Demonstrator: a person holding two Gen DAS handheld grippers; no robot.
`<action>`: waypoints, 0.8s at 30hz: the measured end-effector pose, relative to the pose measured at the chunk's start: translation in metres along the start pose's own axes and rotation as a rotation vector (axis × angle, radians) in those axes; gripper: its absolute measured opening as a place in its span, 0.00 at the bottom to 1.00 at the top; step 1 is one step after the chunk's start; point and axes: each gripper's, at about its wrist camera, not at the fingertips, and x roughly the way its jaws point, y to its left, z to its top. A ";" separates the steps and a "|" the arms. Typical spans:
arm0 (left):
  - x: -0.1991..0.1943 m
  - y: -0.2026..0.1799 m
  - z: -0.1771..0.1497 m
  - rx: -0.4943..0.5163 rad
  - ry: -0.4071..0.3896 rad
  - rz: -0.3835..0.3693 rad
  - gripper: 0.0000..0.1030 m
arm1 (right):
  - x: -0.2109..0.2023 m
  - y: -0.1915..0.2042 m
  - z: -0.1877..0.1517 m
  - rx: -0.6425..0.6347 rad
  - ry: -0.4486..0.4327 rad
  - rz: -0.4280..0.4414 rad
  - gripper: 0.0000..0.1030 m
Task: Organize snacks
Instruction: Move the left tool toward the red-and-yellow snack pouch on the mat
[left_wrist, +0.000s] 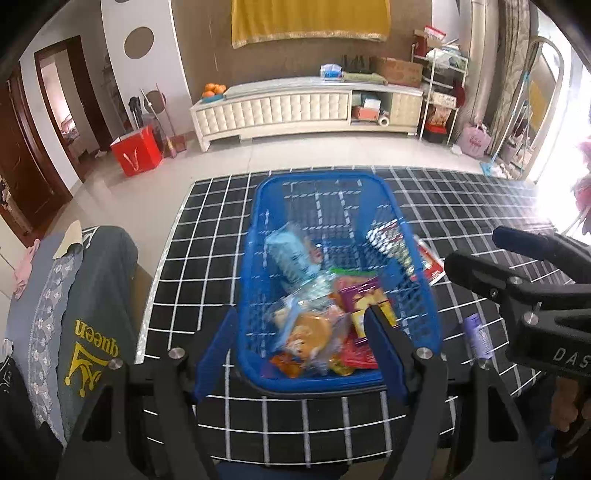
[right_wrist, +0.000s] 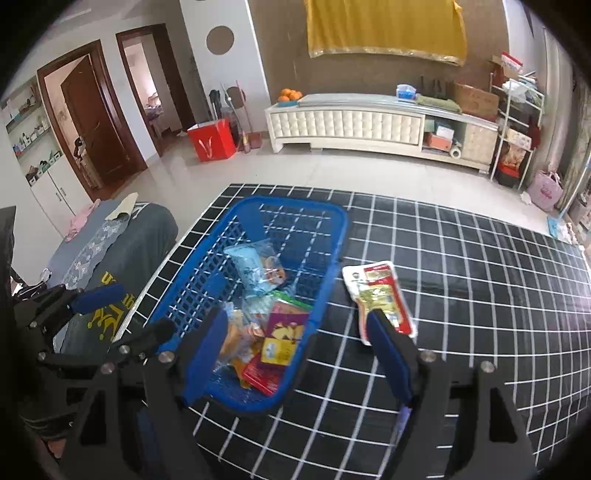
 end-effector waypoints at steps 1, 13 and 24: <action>-0.002 -0.005 0.001 0.002 -0.003 0.001 0.68 | -0.005 -0.005 0.000 0.007 -0.006 -0.006 0.79; -0.028 -0.071 0.012 0.059 -0.065 -0.021 0.68 | -0.041 -0.079 -0.017 0.040 -0.002 -0.060 0.79; -0.001 -0.150 0.025 0.142 0.013 -0.078 0.79 | -0.046 -0.145 -0.031 0.090 0.025 -0.085 0.95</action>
